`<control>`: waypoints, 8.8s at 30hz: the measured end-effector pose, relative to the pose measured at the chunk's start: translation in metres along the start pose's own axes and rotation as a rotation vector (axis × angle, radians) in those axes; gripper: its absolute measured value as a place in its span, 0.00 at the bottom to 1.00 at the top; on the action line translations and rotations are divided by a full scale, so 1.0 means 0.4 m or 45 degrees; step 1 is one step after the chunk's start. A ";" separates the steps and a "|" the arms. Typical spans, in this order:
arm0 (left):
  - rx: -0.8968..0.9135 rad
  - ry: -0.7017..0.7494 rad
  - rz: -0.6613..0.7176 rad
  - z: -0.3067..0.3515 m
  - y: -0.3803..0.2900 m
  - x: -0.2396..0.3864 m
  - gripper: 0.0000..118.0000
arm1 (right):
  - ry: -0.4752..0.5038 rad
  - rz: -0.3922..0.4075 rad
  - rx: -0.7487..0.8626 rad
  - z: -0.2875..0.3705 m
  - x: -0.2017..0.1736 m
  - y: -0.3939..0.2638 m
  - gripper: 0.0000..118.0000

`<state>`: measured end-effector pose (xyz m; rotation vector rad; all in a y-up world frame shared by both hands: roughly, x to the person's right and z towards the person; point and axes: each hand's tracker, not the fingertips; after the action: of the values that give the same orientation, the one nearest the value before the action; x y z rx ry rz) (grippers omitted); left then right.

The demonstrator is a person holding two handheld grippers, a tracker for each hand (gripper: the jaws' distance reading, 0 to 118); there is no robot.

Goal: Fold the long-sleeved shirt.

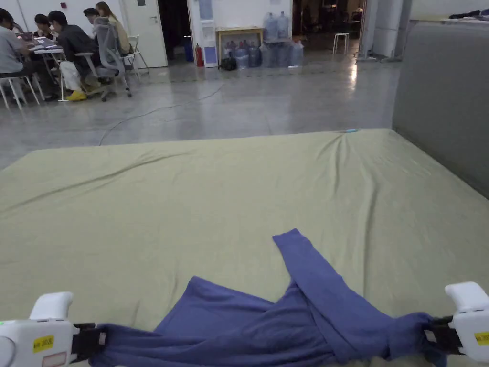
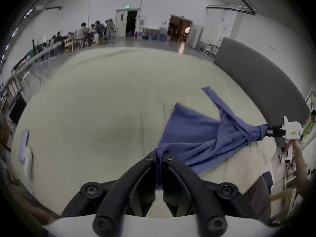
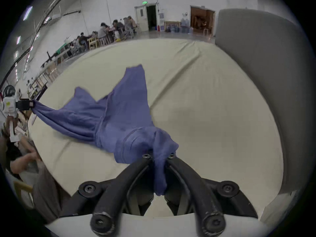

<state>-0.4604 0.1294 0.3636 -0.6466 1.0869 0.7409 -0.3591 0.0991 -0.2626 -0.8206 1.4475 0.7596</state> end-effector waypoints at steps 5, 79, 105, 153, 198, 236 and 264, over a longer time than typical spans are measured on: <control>-0.085 0.023 0.050 -0.044 -0.151 -0.019 0.00 | -0.019 -0.002 -0.041 -0.020 -0.011 -0.078 0.04; 0.085 -0.139 0.062 -0.017 -0.057 0.141 0.00 | 0.175 0.161 -0.050 -0.005 -0.219 0.147 0.82; -0.127 0.238 -0.026 -0.198 -0.185 0.053 0.55 | 0.084 0.246 0.021 -0.114 -0.328 0.359 0.00; 0.973 0.036 0.130 0.601 1.230 0.302 0.00 | -0.190 0.016 1.017 0.796 -0.227 1.315 0.00; 0.322 -0.018 0.041 0.127 0.165 0.121 0.00 | 0.024 0.123 0.399 0.248 -0.203 0.221 0.00; 0.073 -0.096 -0.038 0.019 0.025 0.147 0.00 | -0.004 0.230 0.034 0.057 -0.242 0.202 0.00; 0.044 -0.083 0.057 -0.234 0.108 0.067 0.00 | -0.086 0.093 -0.057 -0.622 -0.307 0.903 0.00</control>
<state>-0.5378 0.0885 0.3027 -0.5663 1.0551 0.7749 -0.7971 0.0859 -0.1379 -0.7724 1.4102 0.8698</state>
